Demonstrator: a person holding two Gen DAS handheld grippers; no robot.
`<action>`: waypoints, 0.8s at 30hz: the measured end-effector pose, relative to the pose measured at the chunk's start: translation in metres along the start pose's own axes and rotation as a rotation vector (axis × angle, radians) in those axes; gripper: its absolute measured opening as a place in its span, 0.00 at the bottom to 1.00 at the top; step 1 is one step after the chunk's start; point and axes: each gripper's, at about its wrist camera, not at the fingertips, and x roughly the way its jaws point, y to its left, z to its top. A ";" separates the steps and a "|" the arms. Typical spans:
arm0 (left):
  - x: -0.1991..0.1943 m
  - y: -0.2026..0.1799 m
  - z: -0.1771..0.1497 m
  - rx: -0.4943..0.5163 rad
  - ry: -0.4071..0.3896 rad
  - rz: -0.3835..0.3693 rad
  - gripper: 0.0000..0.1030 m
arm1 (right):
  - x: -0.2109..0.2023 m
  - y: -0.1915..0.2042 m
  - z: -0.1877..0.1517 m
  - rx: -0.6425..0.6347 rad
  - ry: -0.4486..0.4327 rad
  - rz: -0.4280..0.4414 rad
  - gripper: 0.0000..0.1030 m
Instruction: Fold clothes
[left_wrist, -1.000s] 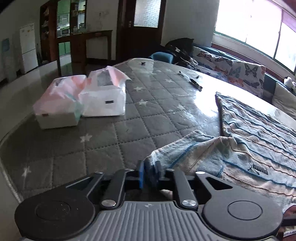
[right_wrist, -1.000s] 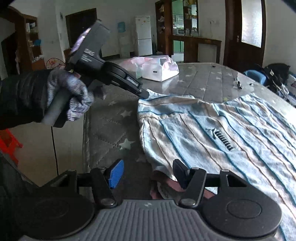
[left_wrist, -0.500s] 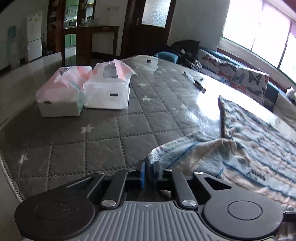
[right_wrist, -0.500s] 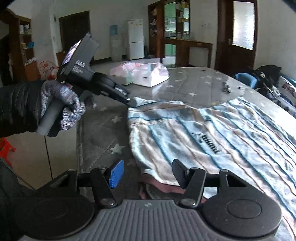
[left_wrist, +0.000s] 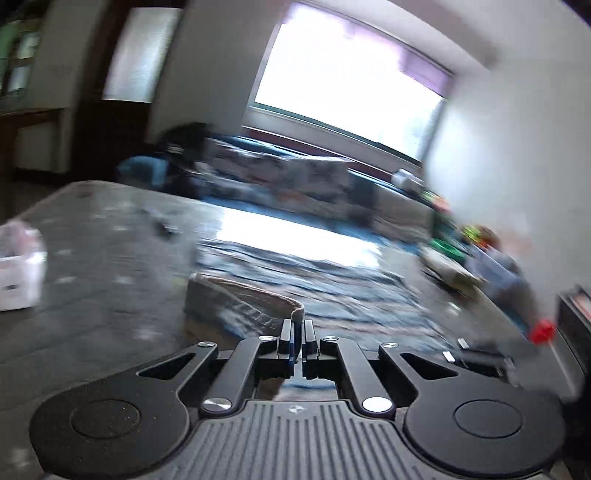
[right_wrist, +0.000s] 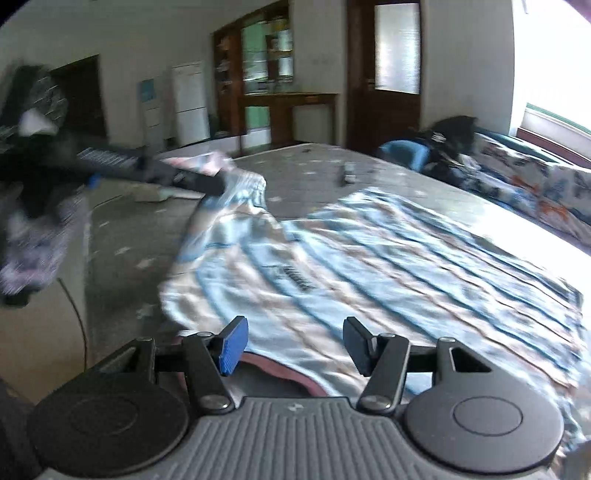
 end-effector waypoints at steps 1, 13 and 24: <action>0.005 -0.005 -0.002 0.011 0.015 -0.028 0.03 | -0.003 -0.005 -0.001 0.014 -0.003 -0.018 0.56; 0.046 -0.028 -0.033 0.103 0.228 -0.148 0.07 | -0.005 -0.040 0.001 0.148 -0.018 -0.096 0.49; 0.053 0.016 0.004 0.090 0.137 0.116 0.07 | 0.028 -0.013 0.005 0.101 0.031 0.001 0.48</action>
